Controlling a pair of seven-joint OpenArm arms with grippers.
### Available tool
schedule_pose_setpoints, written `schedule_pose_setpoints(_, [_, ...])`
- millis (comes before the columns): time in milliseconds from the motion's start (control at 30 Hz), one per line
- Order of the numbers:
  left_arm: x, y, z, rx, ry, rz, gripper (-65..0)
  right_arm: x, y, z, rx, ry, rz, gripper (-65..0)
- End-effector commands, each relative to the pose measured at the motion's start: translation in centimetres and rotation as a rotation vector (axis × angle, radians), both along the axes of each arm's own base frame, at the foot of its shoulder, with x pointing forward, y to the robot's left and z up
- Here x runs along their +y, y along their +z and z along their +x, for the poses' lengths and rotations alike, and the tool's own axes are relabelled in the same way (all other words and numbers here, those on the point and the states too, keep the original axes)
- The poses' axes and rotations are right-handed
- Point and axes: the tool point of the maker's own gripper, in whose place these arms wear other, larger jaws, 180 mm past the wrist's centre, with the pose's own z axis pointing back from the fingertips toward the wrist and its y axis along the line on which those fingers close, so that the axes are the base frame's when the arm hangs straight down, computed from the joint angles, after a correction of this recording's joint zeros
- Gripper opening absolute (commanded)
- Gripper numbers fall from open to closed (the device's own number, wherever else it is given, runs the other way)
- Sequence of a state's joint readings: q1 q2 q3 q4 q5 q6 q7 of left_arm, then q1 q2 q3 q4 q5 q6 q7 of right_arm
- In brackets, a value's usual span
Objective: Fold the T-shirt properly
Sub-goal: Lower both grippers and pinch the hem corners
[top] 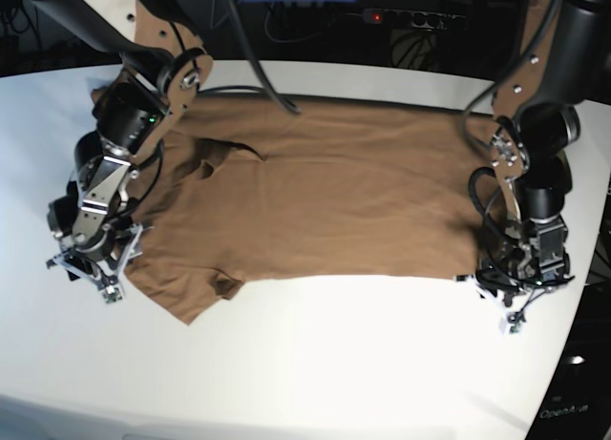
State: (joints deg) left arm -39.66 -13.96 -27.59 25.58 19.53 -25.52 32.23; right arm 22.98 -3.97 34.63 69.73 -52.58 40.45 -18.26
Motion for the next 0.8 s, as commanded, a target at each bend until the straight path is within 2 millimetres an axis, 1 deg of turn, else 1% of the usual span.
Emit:
schedule_pose_setpoints(0, [-0.1, -0.4, -0.7, 0.049, -0.014, 0.01, -56.6, -0.2, 2.7, 2.1, -0.078, 0.005, -0.016, -28.4])
schedule_pose_setpoints(133, [-0.1, -0.5, -0.7, 0.051, -0.014, 0.01, -56.6, 0.1, 3.3, 2.8, -0.091, 0.017, -0.019, -28.4])
schedule_pose_setpoints(267, [-0.2, -0.9, -1.1, 0.059, -0.017, 0.011, -56.6, 1.5, 4.9, 4.8, -0.116, 0.068, -0.039, -28.3])
schedule_pose_setpoints(367, [-1.0, -0.9, -0.8, 0.053, -0.027, 0.004, -56.6, 2.5, 5.2, 5.4, -0.12, 0.102, -0.047, -28.3])
schedule_pose_setpoints(500, [-1.2, -0.9, -0.9, 0.055, -0.028, 0.0, -56.7, 4.3, 3.8, 5.7, -0.085, 0.151, -0.025, -28.1])
schedule_pose_setpoints(533, [-1.2, -0.9, -0.9, 0.055, -0.028, 0.0, -56.7, 4.5, 3.6, 6.0, -0.08, 0.157, -0.013, -28.1])
schedule_pose_setpoints(600, [-1.3, -1.0, -0.9, 0.056, -0.029, 0.0, -56.7, 5.5, 2.6, 6.7, -0.052, 0.171, 0.031, -28.1])
schedule_pose_setpoints(667, [-1.3, -1.0, -0.9, 0.056, -0.029, 0.0, -56.7, 5.0, 2.0, 7.0, -0.031, 0.163, 0.057, -28.1])
schedule_pose_setpoints(700, [-1.3, -1.0, -0.9, 0.056, -0.029, 0.0, -56.7, 5.0, 2.0, 7.3, -0.03, 0.164, 0.072, -28.1])
schedule_pose_setpoints(733, [-1.3, -1.0, -0.9, 0.056, -0.027, 0.001, -56.7, 5.2, 2.2, 7.8, -0.035, 0.167, 0.088, -28.1])
schedule_pose_setpoints(767, [-1.3, -1.0, -0.9, 0.056, -0.027, 0.001, -56.7, 4.8, 2.7, 8.3, -0.044, 0.165, 0.093, -28.1])
